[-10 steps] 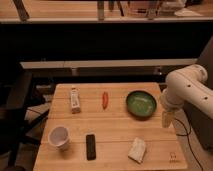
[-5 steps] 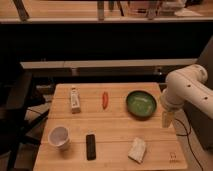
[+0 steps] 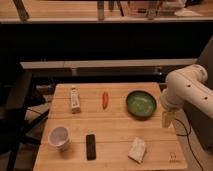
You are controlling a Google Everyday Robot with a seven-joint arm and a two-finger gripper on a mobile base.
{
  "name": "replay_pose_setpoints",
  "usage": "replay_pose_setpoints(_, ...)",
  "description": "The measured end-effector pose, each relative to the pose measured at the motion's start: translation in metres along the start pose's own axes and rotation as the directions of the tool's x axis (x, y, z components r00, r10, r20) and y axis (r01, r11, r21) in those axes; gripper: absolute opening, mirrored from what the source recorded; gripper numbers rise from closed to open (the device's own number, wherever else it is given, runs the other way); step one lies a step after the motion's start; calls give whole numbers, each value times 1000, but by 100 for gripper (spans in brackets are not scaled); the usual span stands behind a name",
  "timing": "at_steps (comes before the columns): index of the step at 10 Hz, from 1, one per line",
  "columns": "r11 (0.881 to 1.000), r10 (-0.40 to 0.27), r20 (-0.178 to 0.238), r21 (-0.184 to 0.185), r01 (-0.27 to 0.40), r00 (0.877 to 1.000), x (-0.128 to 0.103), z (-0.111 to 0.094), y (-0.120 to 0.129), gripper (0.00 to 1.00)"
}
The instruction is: Drag the pepper across the table
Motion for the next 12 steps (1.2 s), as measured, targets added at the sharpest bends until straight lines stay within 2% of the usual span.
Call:
replay_pose_setpoints(3, 996, -85, -29, 24, 86, 996, -44, 0, -24, 80)
replay_pose_setpoints(5, 991, -128, -53, 30, 130, 990, -61, -1, -33, 80)
replay_pose_setpoints(8, 981, -186, -80, 39, 189, 979, -73, -1, -44, 80)
replay_pose_setpoints(10, 972, -226, -96, 41, 230, 969, -90, -2, -55, 80)
replay_pose_setpoints(12, 959, -275, -117, 42, 282, 954, -104, -2, -67, 80)
